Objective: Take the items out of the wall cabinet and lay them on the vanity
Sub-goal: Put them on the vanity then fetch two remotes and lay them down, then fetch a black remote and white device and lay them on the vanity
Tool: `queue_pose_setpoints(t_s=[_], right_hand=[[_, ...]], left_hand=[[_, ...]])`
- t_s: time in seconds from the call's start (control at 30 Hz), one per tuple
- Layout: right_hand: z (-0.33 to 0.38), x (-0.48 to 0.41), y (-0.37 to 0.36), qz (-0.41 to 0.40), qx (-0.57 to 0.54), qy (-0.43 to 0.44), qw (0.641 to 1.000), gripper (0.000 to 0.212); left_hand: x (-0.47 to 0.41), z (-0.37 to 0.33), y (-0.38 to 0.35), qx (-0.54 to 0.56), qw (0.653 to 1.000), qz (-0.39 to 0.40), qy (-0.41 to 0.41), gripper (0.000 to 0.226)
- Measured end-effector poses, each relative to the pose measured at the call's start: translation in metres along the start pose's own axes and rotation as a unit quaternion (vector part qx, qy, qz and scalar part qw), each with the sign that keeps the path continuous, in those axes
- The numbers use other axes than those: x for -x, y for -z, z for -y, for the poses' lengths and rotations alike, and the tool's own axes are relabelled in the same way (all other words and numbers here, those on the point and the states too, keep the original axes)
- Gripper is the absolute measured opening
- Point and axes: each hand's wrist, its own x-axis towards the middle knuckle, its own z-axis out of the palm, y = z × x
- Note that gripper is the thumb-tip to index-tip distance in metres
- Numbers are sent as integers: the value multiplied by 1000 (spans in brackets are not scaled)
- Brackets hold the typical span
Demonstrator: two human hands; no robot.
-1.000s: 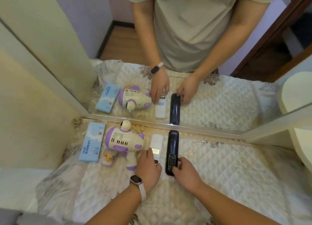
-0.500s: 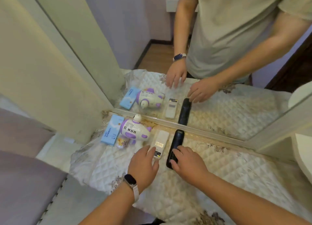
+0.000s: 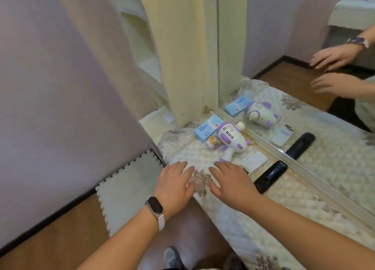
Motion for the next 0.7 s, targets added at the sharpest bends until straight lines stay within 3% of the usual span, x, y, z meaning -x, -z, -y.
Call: queue_pose_setpoints(t_s=[0.37,0.7], right_hand=[[221,-73,8,-14,16,208,978,44],[476,-101,-19,-42,18,389,920,46]], left_hand=[[164,144,74,-21,982,-127,138,41],[375,277,130,-77,922,-224,307,38]])
